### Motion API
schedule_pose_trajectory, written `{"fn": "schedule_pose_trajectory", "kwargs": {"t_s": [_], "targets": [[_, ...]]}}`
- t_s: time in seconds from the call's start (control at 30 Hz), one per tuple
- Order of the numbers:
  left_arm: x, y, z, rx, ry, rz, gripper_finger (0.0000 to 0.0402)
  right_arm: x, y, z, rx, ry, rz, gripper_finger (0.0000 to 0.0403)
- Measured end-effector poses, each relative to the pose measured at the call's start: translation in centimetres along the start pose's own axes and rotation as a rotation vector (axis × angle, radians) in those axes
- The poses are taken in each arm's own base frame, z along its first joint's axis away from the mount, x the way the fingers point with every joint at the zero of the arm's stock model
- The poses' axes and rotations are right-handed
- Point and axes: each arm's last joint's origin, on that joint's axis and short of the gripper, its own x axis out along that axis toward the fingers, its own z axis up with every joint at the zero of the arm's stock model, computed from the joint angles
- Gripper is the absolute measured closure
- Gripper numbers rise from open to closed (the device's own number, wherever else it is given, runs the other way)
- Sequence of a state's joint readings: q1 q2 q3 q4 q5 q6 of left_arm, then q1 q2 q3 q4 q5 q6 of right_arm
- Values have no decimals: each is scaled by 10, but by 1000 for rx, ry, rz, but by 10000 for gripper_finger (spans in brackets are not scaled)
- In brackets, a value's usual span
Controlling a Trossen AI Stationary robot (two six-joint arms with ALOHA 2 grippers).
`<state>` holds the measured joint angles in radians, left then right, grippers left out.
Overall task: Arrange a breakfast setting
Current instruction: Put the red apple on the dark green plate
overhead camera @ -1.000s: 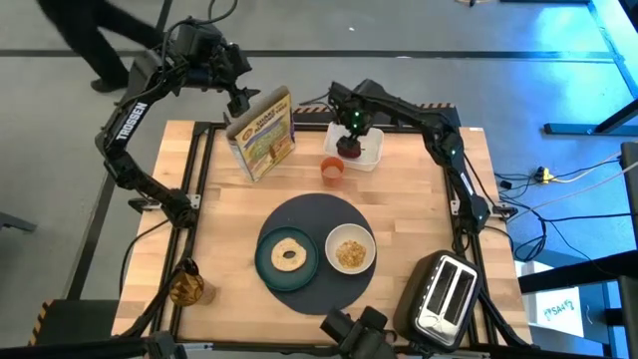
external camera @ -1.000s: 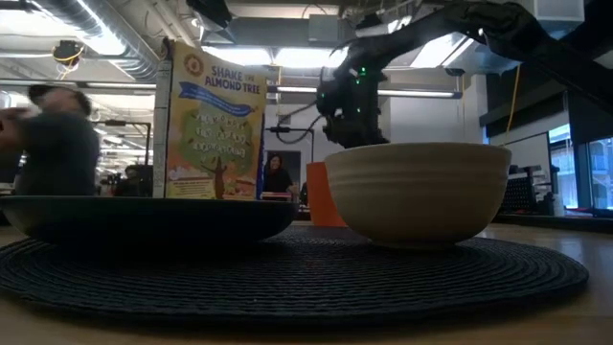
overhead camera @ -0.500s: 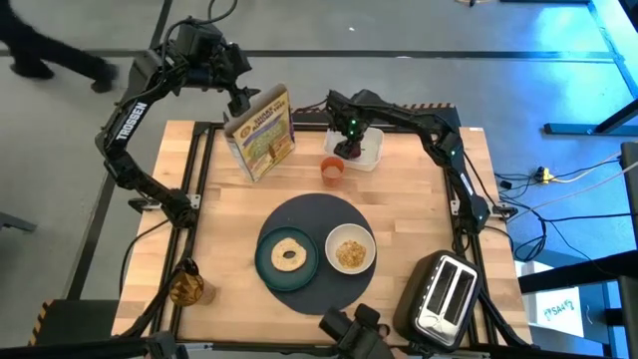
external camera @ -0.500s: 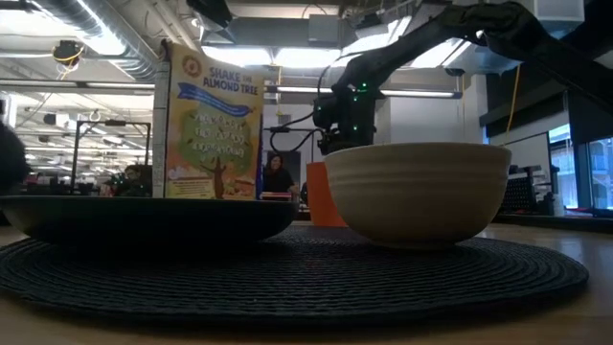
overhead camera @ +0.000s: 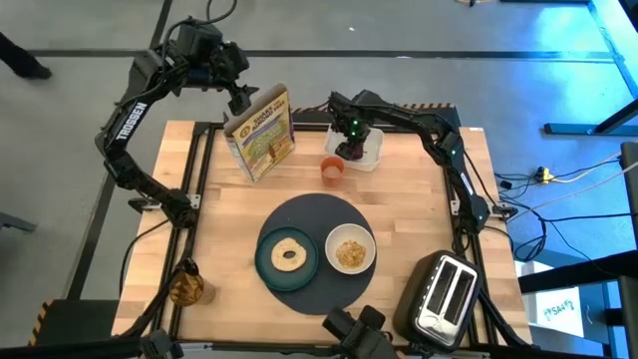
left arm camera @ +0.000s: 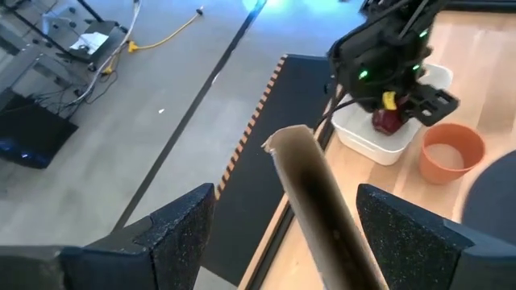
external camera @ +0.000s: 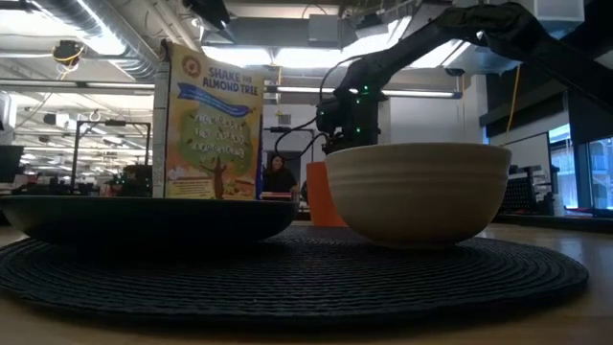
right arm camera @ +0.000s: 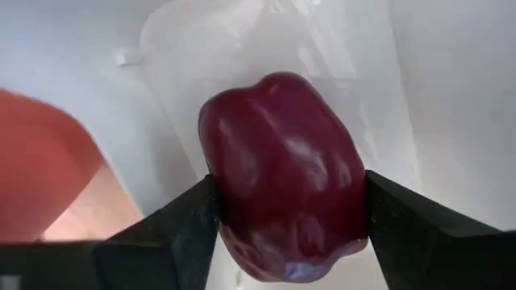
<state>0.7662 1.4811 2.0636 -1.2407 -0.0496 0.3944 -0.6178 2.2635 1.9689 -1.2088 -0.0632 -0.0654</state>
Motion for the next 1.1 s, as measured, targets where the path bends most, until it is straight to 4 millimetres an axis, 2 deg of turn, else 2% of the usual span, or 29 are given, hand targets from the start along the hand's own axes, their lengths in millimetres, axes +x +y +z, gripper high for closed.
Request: {"fn": "schedule_pose_trajectory", "kwargs": {"t_s": [0.3,0.43,0.5,0.63,0.77,0.9,1.1], "targets": [[0,0,0,17,4,12,104,-68,2,7,49,-113,-33,152],[0,0,0,-21,4,11,104,-103,-4,10,95,-229,21,151],[0,0,0,-58,4,10,104,-116,-10,12,130,-301,128,151],[0,-6,1,-138,10,-7,104,-137,-26,11,210,-446,466,151],[-2,-20,5,-181,9,-53,104,-154,-34,6,204,-527,518,151],[-4,-37,12,-187,-2,-47,106,-173,-30,7,152,-616,659,151],[-13,-66,24,-188,-59,14,128,-213,-15,15,30,-817,890,150]]}}
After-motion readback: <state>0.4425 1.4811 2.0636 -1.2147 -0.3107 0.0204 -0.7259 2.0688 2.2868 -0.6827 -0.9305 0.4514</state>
